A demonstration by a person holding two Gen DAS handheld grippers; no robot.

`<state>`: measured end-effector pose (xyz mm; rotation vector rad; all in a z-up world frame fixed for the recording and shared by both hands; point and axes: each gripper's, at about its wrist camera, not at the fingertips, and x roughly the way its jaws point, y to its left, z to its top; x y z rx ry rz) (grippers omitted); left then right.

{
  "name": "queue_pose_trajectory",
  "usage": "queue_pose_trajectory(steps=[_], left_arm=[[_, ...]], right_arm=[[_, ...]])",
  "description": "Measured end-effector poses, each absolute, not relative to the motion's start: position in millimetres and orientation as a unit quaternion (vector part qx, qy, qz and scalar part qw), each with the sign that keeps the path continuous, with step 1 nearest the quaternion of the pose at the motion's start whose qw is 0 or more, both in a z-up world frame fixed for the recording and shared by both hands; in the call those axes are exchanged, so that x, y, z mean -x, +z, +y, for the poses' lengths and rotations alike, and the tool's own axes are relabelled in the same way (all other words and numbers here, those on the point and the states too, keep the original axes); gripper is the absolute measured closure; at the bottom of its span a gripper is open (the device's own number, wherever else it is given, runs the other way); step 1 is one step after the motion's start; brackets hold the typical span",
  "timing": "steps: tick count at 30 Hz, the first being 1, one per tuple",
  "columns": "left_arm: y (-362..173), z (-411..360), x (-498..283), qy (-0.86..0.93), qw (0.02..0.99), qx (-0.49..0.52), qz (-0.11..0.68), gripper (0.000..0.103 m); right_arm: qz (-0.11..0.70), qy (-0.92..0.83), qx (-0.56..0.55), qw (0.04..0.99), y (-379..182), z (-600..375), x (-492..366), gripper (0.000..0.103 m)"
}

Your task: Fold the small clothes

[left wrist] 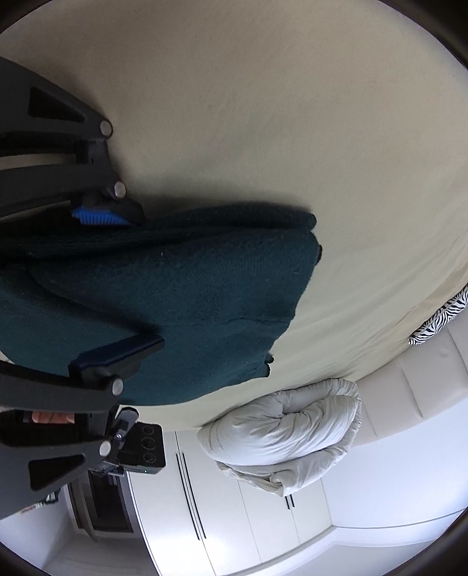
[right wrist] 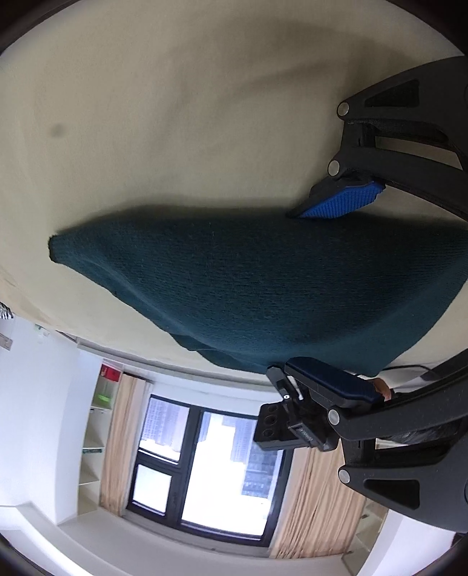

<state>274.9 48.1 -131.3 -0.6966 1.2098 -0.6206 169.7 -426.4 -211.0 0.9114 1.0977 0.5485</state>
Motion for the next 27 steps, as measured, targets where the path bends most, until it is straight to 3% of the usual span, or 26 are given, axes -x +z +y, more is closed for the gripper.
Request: queue_pose_trajectory(steps=[4,7,10,17,27], left_arm=[[-138,50,-277,-0.294,0.708,0.334,0.548,0.06],[-142,47,-279,-0.299,0.705,0.329,0.553,0.071],[-143,47,-278,-0.3,0.705,0.329,0.552,0.076],[-125,46,-262,-0.292,0.719,0.335,0.534,0.079],[-65,18,-173,-0.333,0.745,0.25,0.521,0.078]], right_arm=[[0.494,0.251,-0.409,0.725,-211,-423,-167,0.031],[0.5,0.243,-0.4,0.728,-213,-419,-169,0.041],[0.503,0.24,-0.392,0.732,-211,-416,-170,0.047],[0.492,0.219,-0.354,0.764,-182,-406,-159,0.063],[0.462,0.23,-0.335,0.788,-125,-405,-71,0.064]])
